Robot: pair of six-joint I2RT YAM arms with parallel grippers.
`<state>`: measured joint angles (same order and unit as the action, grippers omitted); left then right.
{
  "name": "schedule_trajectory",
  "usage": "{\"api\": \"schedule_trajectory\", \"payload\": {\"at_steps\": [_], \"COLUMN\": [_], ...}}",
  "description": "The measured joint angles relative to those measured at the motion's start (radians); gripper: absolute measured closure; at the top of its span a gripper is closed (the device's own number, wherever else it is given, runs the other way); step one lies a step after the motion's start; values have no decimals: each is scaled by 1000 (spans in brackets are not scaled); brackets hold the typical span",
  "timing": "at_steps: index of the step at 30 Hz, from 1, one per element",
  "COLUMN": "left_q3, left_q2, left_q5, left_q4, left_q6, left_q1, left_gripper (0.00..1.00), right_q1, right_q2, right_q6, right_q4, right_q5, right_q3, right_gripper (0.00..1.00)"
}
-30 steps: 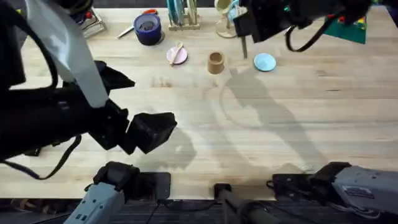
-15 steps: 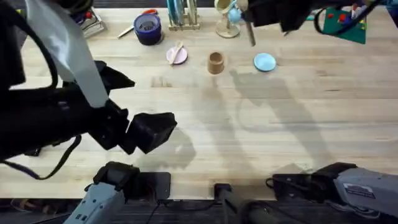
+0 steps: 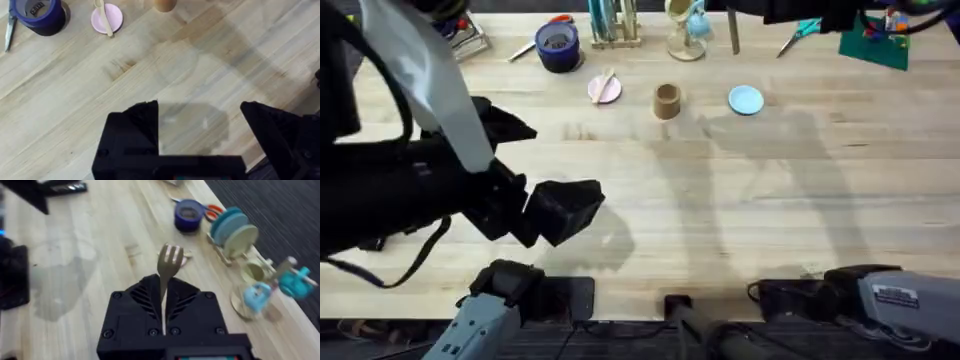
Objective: Pick up a utensil and set it on the pink plate, then put the other utensil in the container.
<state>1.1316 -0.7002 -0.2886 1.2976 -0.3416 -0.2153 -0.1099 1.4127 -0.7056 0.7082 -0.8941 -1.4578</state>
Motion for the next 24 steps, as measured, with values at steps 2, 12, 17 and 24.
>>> {"api": "schedule_trajectory", "payload": {"at_steps": [2,12,17,24], "left_q3": [0,0,0,0], "left_q2": [0,0,0,0], "left_q5": [0,0,0,0], "left_q4": [0,0,0,0], "left_q6": [0,0,0,0], "left_q1": [0,0,0,0], "left_gripper": [7,7,7,7], "right_q1": [13,28,28,28], "right_q2": [29,202,279,349], "right_q6": [-40,-241,-319,-422], "right_q4": [-1,-9,-32,-33], "right_q5": [-66,-298,-364,-400], "right_q3": [0,0,0,0], "right_gripper": [971,970,970,970]}}
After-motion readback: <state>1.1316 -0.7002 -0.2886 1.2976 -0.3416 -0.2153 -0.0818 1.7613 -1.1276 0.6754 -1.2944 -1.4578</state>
